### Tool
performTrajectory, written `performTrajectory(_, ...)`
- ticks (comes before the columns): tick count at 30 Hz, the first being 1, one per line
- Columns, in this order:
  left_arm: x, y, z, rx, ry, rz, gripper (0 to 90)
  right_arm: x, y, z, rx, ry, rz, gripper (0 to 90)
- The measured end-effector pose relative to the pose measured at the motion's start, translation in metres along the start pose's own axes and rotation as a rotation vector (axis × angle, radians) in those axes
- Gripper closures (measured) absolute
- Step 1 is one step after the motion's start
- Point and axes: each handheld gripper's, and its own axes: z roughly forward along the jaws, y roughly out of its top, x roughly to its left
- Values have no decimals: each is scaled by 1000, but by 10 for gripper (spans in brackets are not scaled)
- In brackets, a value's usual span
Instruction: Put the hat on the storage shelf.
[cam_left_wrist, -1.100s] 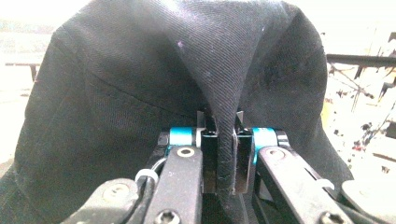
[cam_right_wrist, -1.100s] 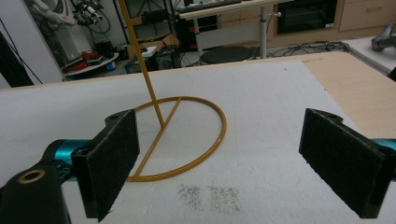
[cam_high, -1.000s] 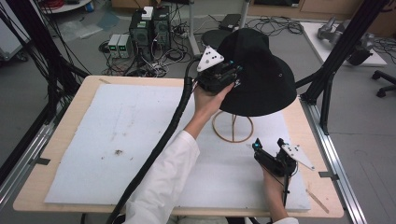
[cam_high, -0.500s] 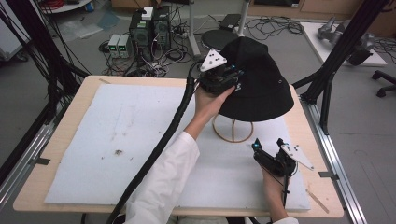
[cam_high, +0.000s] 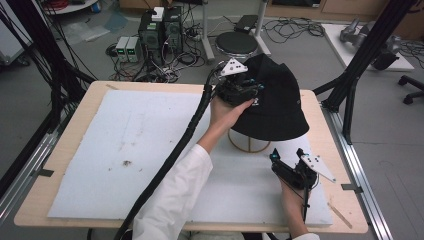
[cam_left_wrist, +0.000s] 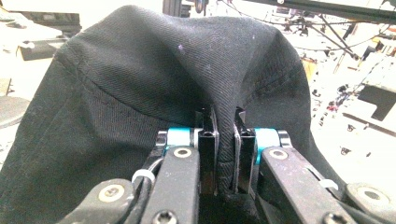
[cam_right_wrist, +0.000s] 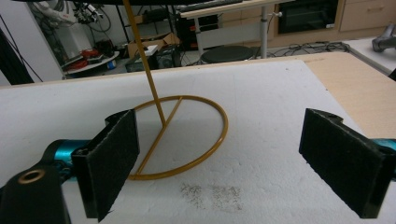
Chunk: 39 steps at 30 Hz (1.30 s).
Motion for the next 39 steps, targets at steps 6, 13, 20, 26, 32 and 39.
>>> performTrajectory(6, -2, -1, 0, 0, 0, 5, 840, 0, 0, 0, -4, 0, -2, 113)
performTrajectory(13, -3, -2, -1, -5, 3, 15, 809, 0, 0, 0, -3, -1, 0, 113)
performTrajectory(20, -7, -1, -6, -17, 18, 21, 699, -1, 0, -1, -3, -1, -6, 113)
performTrajectory(26, -5, -1, -13, -30, 28, 20, 575, -1, 0, -1, -1, -4, -1, 113)
performTrajectory(32, -3, 2, -22, -55, 35, 19, 448, -1, 0, -1, 1, -4, -1, 113)
performTrajectory(39, -3, 7, -37, -87, 55, 49, 382, -1, -1, -2, 1, -5, -2, 113)
